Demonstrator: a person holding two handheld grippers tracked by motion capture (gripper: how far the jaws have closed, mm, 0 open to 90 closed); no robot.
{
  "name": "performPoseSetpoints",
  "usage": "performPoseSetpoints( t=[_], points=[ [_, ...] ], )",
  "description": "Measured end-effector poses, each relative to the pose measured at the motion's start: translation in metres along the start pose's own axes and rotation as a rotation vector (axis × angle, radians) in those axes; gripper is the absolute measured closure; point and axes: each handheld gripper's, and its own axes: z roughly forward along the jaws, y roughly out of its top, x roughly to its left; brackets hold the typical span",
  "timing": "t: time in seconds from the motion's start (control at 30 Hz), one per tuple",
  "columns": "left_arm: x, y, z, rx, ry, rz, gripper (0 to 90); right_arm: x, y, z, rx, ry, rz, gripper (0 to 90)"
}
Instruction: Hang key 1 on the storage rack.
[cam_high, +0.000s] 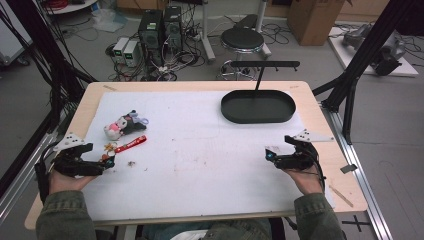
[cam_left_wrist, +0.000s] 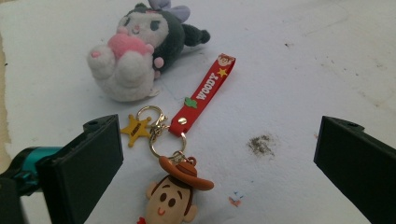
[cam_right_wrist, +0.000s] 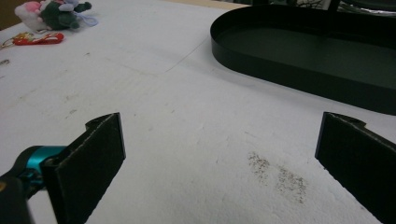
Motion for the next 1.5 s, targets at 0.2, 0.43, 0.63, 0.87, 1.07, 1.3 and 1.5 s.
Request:
performPoseSetpoints(
  t=[0.2, 0.43, 0.63, 0.87, 1.07, 1.3, 1.5],
  points=[
    [0.000, 0.000, -0.001, -0.009, -0.001, -0.008, 1.7, 0.001, 0.000, 0.000, 0.009, -0.003, -0.003, 0.5],
    [0.000, 0.000, -0.002, -0.017, 0.005, -0.012, 1.7, 0.001, -0.001, 0.001, 0.011, -0.001, -0.012, 0.5],
    [-0.002, 0.000, -0.002, -0.024, 0.009, -0.011, 1.7, 0.003, -0.002, 0.003, 0.024, 0.003, -0.011, 0.5],
    [-0.009, 0.007, 0.001, 0.004, 0.014, 0.027, 1.7, 0.005, -0.003, 0.006, 0.040, 0.013, -0.027, 0.5],
    [-0.010, 0.011, 0.006, 0.044, 0.016, 0.061, 1.7, 0.006, -0.003, 0.006, 0.043, 0.017, -0.038, 0.5],
    [-0.006, 0.014, 0.003, 0.042, 0.006, 0.051, 1.7, 0.006, -0.004, 0.005, 0.047, 0.014, -0.031, 0.5],
    [-0.003, 0.019, 0.007, 0.099, 0.002, 0.074, 1.7, 0.006, -0.005, 0.005, 0.051, 0.012, -0.029, 0.5]
  ],
)
